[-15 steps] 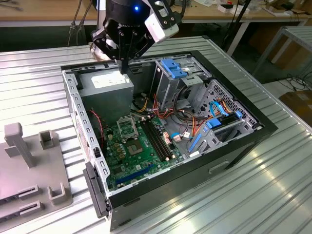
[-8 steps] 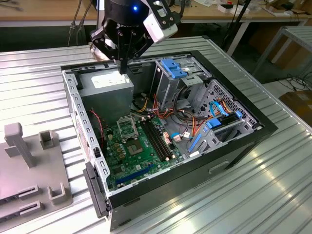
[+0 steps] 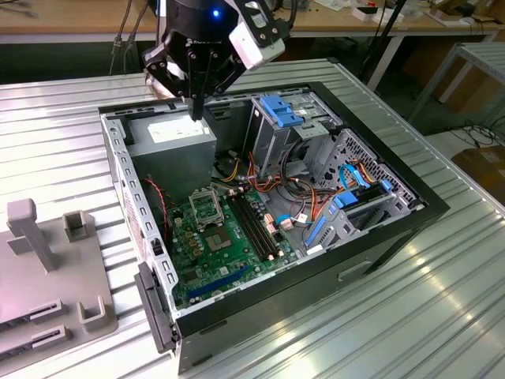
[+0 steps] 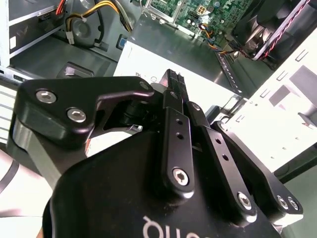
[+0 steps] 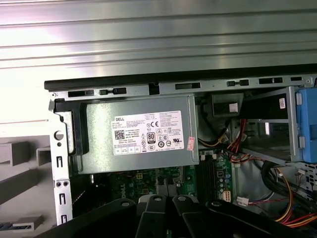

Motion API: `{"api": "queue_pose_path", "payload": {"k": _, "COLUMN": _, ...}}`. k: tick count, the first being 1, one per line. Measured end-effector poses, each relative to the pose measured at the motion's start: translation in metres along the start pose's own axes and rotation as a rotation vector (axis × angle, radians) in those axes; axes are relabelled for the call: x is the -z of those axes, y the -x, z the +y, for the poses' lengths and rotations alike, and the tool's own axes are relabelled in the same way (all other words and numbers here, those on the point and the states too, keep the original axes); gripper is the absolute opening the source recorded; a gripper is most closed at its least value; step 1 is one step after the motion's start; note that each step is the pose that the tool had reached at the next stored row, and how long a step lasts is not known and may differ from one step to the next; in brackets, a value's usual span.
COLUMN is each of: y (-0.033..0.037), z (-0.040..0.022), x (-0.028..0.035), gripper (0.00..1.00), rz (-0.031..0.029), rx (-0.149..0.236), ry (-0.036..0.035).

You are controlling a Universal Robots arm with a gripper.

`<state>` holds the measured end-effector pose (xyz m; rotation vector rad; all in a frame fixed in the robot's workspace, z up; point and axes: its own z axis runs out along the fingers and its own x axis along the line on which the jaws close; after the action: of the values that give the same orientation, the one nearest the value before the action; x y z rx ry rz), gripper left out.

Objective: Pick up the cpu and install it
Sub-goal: 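Reach for the cpu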

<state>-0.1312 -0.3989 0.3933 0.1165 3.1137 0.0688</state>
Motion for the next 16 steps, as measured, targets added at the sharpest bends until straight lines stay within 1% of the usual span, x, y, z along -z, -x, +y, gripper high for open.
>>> {"api": "queue_pose_path", "payload": {"k": 16, "y": -0.0026, "z": -0.0002, "x": 0.0001, "gripper": 0.11, "rz": 0.0, "rx": 0.0, "ry": 0.0}}
